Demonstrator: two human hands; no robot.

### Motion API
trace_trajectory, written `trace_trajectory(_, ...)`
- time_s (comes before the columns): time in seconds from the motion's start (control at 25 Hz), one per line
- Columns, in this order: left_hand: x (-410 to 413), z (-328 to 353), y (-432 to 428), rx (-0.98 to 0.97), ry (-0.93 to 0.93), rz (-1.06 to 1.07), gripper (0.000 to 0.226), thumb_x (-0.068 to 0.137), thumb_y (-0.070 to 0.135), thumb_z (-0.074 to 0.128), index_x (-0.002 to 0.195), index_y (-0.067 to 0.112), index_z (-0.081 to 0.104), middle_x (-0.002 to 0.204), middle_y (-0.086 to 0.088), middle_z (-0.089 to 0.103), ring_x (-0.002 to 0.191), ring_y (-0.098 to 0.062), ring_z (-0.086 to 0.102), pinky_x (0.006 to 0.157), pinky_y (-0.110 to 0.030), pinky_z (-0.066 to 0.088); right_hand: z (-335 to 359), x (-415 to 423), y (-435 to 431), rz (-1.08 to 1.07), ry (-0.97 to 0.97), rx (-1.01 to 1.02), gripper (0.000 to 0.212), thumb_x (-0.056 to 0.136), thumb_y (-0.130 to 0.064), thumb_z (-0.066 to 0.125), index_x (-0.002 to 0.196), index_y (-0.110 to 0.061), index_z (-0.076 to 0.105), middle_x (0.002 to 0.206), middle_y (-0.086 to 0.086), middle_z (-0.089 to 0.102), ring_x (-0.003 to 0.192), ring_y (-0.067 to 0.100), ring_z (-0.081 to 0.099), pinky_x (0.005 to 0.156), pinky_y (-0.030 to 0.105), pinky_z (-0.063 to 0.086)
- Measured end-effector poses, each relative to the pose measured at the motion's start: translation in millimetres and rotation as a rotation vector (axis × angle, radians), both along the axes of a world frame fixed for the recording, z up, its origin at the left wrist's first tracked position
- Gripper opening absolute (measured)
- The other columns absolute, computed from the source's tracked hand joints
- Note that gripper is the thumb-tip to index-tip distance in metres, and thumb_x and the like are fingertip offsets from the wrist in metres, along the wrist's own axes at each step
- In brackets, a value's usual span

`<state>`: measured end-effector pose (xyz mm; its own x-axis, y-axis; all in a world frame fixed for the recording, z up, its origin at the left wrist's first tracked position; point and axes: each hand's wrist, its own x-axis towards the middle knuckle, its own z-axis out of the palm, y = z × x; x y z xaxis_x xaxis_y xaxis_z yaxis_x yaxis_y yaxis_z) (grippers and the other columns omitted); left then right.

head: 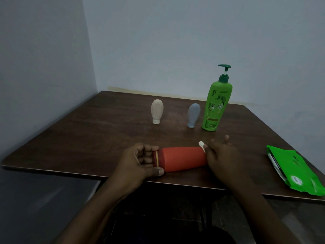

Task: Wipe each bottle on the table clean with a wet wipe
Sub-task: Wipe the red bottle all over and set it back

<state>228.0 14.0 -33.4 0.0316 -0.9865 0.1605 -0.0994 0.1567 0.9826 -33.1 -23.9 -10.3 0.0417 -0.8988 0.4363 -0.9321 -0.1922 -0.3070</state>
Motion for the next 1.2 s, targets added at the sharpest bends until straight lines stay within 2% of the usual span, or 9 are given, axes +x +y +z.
trace_trajectory(0.2,2.2,2.0,1.5,0.01,-0.003,-0.018,0.063,0.056,-0.015,0.092,0.108,0.015,0.071,0.097,-0.001,0.076,0.083,-0.012,0.075,0.071,-0.023,0.06,6.0,60.0,12.6,0.208,-0.005,-0.085,0.023,0.095,-0.029,0.054,0.083,-0.018,0.07,0.089,0.005,0.074,0.081,0.024,0.068,0.085,0.04,0.05)
trace_trajectory(0.4,1.9,-0.6,1.1,-0.009,0.008,-0.015,0.057,0.059,-0.024,0.085,0.098,0.01,0.06,0.084,0.006,0.074,0.075,-0.009,0.07,0.065,-0.022,0.058,1.3,110.6,19.3,0.418,0.014,-0.116,0.036,0.089,-0.027,0.034,0.08,-0.015,0.067,0.087,0.006,0.072,0.096,0.023,0.066,0.118,0.047,0.024)
trace_trajectory(0.52,-1.1,1.6,3.1,-0.02,-0.02,-0.039,0.059,0.058,-0.023,0.087,0.1,0.006,0.059,0.083,0.01,0.073,0.073,-0.005,0.07,0.065,-0.02,0.058,1.0,99.7,15.5,0.349,0.041,-0.142,0.036,0.095,-0.036,0.037,0.069,-0.024,0.058,0.082,0.001,0.073,0.106,0.022,0.066,0.119,0.054,0.017)
trace_trajectory(0.72,-3.8,3.3,5.5,-0.042,-0.055,-0.034,0.059,0.061,-0.023,0.085,0.107,0.011,0.068,0.089,0.014,0.077,0.077,0.0,0.073,0.066,-0.016,0.057,8.0,91.2,7.0,0.089,0.024,-0.052,0.033,0.095,-0.036,0.043,0.075,-0.023,0.065,0.091,-0.004,0.074,0.118,0.017,0.06,0.119,0.059,0.002)
trace_trajectory(0.84,-3.0,2.7,5.3,-0.051,-0.055,-0.011,0.06,0.063,-0.019,0.086,0.11,0.014,0.072,0.098,0.0,0.078,0.082,-0.002,0.074,0.069,-0.016,0.058,1.3,52.7,1.0,0.014,0.019,-0.051,0.033,0.095,-0.041,0.045,0.084,-0.024,0.07,0.101,0.0,0.075,0.125,0.021,0.057,0.118,0.06,0.007)
trace_trajectory(0.92,-3.4,1.2,2.6,-0.053,-0.064,-0.005,0.06,0.065,-0.018,0.085,0.11,0.018,0.072,0.104,0.002,0.078,0.084,-0.002,0.074,0.071,-0.018,0.058,0.0,17.1,-5.5,-0.001,0.0,-0.011,0.038,0.092,-0.049,0.043,0.093,-0.027,0.074,0.102,-0.002,0.076,0.121,0.022,0.06,0.115,0.058,0.024)
trace_trajectory(1.0,-2.9,-0.8,1.2,-0.06,-0.081,-0.013,0.06,0.067,-0.015,0.086,0.113,0.021,0.072,0.112,0.007,0.077,0.088,-0.004,0.072,0.075,-0.021,0.06,5.2,-13.7,-9.1,0.058,-0.116,0.061,0.04,0.092,-0.054,0.047,0.095,-0.027,0.076,0.093,-0.005,0.075,0.102,0.017,0.067,0.097,0.041,0.046)
trace_trajectory(1.08,-1.2,-2.8,-0.1,-0.063,-0.099,-0.031,0.059,0.072,-0.011,0.085,0.118,0.022,0.071,0.116,0.009,0.076,0.092,-0.006,0.072,0.079,-0.022,0.059,10.7,-30.8,-7.4,0.178,-0.257,0.145,0.026,0.093,-0.047,0.058,0.098,-0.03,0.078,0.088,-0.013,0.075,0.087,0.004,0.068,0.078,0.029,0.051)
trace_trajectory(1.2,0.4,-5.4,-3.3,-0.04,-0.073,-0.031,0.054,0.081,-0.006,0.081,0.125,0.022,0.07,0.119,0.005,0.076,0.101,-0.014,0.075,0.083,-0.02,0.059,13.8,-32.8,-4.0,0.33,-0.418,0.219,0.012,0.091,-0.033,0.067,0.096,-0.036,0.078,0.089,-0.019,0.075,0.082,-0.005,0.067,0.072,0.02,0.05)
